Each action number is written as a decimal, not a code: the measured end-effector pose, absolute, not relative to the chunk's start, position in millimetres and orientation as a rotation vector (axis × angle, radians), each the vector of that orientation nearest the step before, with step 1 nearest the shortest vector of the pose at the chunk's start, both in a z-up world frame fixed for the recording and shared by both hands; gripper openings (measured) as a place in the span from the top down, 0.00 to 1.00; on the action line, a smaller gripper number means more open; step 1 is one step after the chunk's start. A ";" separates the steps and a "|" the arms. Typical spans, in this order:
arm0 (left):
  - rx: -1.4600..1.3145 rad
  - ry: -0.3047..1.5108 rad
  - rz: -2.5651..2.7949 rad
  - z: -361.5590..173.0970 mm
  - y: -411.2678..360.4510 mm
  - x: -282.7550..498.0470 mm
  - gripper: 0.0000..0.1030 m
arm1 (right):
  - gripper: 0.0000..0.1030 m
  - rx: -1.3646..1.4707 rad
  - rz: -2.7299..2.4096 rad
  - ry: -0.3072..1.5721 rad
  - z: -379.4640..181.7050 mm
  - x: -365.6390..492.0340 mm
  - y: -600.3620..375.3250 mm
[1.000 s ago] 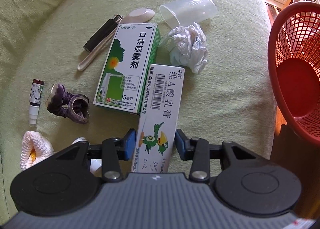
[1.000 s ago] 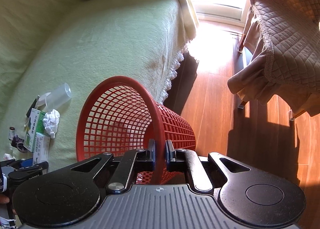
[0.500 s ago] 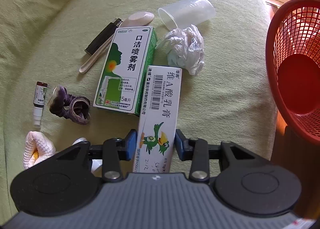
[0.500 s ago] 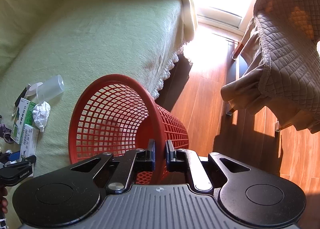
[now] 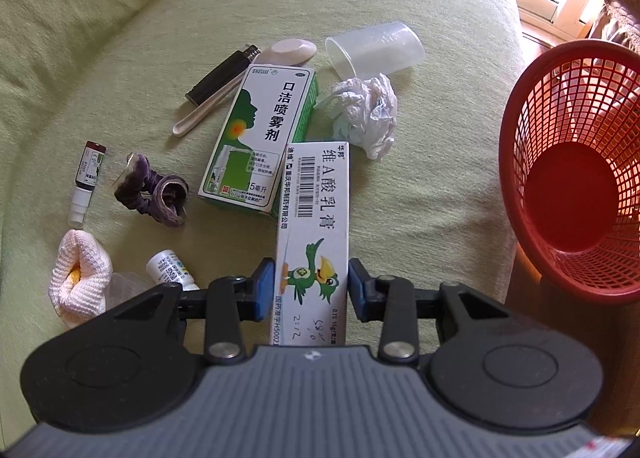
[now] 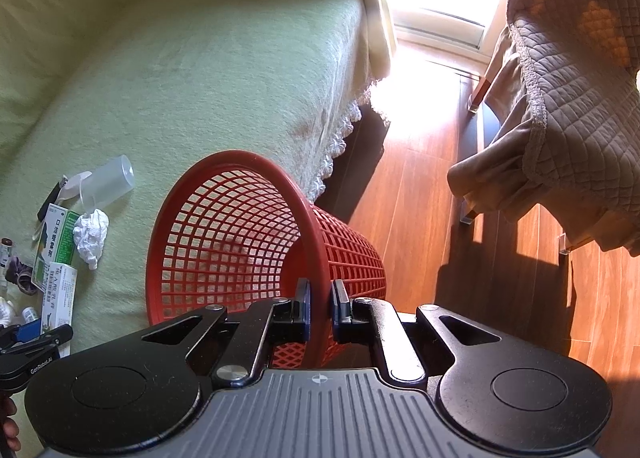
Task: Organize objects
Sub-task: 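Grasp the white-and-green medicine box with the left tool, then drop the medicine box into the wastebasket by opening the left tool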
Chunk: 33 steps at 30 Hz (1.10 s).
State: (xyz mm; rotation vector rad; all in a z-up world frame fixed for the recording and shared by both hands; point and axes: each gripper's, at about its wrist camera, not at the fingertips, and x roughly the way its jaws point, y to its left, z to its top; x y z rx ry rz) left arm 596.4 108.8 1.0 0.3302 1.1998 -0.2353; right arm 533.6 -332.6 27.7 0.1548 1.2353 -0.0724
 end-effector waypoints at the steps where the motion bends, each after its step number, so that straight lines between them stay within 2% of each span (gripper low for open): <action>1: 0.317 1.200 -0.233 3.1 111.4 595.8 0.68 | 0.94 0.156 -0.073 1.236 27.5 533.7 -332.8; 8: 0.263 1.179 -0.264 27.5 106.0 582.2 0.68 | 0.94 0.157 -0.076 1.236 27.3 533.3 -332.2; 24: 0.153 1.153 -0.580 62.7 8.2 572.7 0.67 | 0.94 0.171 -0.068 1.239 30.1 534.0 -329.8; 33: 0.183 1.218 -0.468 51.5 30.1 576.3 0.66 | 0.94 0.168 -0.069 1.229 30.0 532.7 -326.4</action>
